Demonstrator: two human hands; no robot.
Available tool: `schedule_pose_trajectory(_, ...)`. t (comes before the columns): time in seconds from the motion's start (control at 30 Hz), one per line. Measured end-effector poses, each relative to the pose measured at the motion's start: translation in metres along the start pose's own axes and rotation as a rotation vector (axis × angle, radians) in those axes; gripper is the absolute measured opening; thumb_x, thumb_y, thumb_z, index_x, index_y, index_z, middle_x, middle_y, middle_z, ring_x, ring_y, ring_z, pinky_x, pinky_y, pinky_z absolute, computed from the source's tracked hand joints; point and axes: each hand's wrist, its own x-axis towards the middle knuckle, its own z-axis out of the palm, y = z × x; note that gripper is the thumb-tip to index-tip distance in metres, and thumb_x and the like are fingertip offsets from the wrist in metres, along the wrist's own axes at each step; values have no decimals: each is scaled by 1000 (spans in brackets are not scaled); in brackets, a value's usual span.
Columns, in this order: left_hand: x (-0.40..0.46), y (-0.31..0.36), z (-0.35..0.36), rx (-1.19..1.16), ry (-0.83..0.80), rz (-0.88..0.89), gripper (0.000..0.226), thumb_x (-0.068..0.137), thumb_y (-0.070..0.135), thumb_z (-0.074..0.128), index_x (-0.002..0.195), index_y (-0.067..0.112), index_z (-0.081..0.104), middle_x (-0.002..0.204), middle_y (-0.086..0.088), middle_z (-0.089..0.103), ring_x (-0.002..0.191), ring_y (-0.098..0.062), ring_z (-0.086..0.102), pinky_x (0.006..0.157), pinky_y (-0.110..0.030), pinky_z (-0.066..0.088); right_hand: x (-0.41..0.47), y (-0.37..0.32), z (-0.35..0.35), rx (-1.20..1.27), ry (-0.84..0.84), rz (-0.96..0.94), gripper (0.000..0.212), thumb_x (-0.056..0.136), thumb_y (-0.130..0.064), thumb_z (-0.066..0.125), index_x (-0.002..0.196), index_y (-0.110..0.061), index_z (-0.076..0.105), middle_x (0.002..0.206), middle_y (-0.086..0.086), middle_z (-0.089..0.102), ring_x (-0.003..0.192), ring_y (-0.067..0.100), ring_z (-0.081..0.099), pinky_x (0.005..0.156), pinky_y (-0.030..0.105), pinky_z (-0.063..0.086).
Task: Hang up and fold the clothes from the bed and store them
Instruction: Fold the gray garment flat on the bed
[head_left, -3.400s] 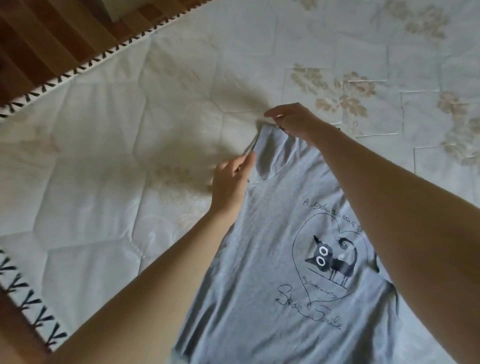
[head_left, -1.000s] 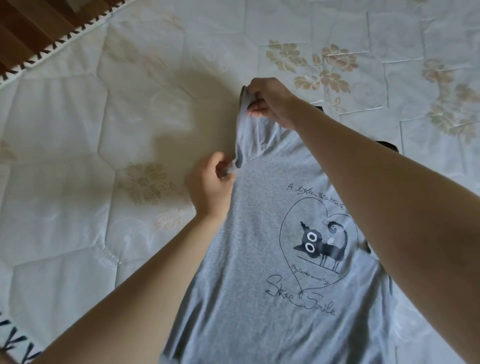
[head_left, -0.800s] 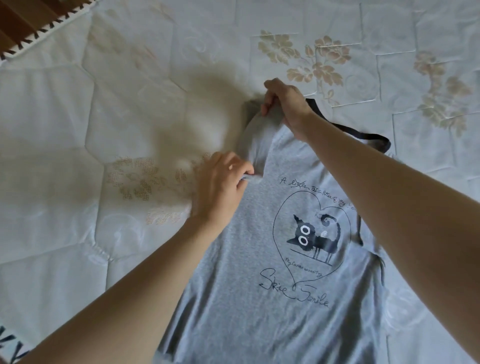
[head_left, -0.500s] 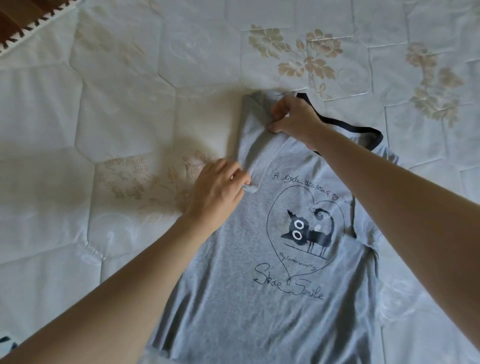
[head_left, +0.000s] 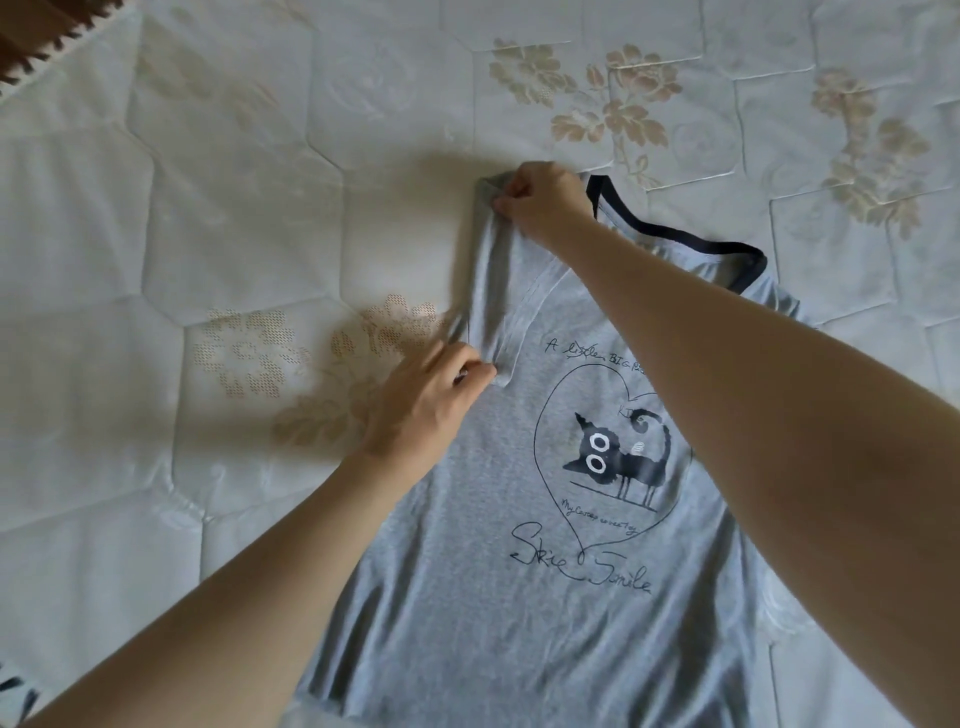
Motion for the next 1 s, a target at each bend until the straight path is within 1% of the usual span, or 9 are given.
schedule_pose_trajectory(0.1, -1, -2, 0, -39, -20, -35, 25, 79, -5, 60, 95, 12, 70, 88, -5, 61, 69, -21, 49, 54, -37, 46, 3, 0, 5, 35, 45, 37, 23, 93, -31, 65, 107, -13, 66, 93, -1, 60, 84, 16, 55, 61, 25, 40)
schedule_pose_trajectory(0.2, 2, 1, -4, -61, -26, -53, 7, 90, 9, 62, 90, 11, 69, 85, -4, 60, 67, -18, 49, 54, -35, 44, -2, 0, 7, 52, 93, 64, 21, 94, -30, 64, 105, -13, 66, 94, 0, 61, 86, 17, 56, 59, 24, 40)
schedule_pose_trajectory(0.27, 8, 4, -10, -40, -20, -53, 13, 94, 14, 56, 88, 10, 67, 84, -5, 59, 66, -21, 52, 53, -37, 45, -11, -3, 12, -79, 239, 44, 23, 99, -25, 52, 108, -8, 64, 106, 8, 62, 100, 25, 56, 72, 28, 45)
schedule_pose_trajectory(0.33, 14, 4, -11, 0, 0, -57, 11, 86, 1, 58, 92, 6, 66, 89, -8, 61, 71, -25, 56, 58, -38, 48, -29, -8, 25, -124, 474, -119, 28, 96, -16, 42, 101, -1, 65, 106, 16, 63, 99, 34, 57, 80, 41, 47)
schedule_pose_trajectory(0.4, 17, 4, -7, 53, -6, -91, 30, 79, -9, 59, 107, 0, 64, 104, -14, 62, 89, -28, 60, 77, -38, 52, -53, -10, 41, -54, 578, -293, 31, 91, -14, 40, 92, 1, 67, 97, 18, 65, 88, 38, 60, 72, 46, 50)
schedule_pose_trajectory(0.5, 17, 0, 6, 143, -88, -119, 42, 83, -2, 44, 121, -8, 60, 123, -25, 60, 118, -36, 57, 106, -42, 44, -90, 0, 71, -13, 403, -430, 30, 93, -9, 44, 105, 4, 68, 109, 19, 67, 101, 38, 63, 85, 46, 53)
schedule_pose_trajectory(0.63, 8, 6, 11, 224, -210, -180, 51, 89, 16, 39, 130, -12, 54, 130, -32, 56, 125, -41, 53, 111, -47, 38, -109, 22, 85, -105, 182, -559, 50, 103, -28, 32, 139, 1, 51, 147, 16, 48, 142, 29, 38, 120, 44, 25)
schedule_pose_trajectory(0.8, -2, 17, 11, 263, -166, -278, 59, 99, 27, 33, 143, -12, 35, 149, -30, 36, 141, -38, 34, 116, -48, 29, -80, 25, 69, -481, 39, -426, 64, 99, -44, 3, 157, -17, 8, 166, 3, 5, 153, 22, 0, 123, 40, -3)
schedule_pose_trajectory(1.0, -6, 21, 15, 273, -171, -347, 64, 100, 32, 26, 148, -11, 23, 154, -31, 23, 146, -38, 23, 119, -47, 23, -40, 25, 51, -508, 35, -324, 59, 106, -41, 13, 157, -18, -5, 165, 7, -7, 152, 21, -8, 123, 44, -5)
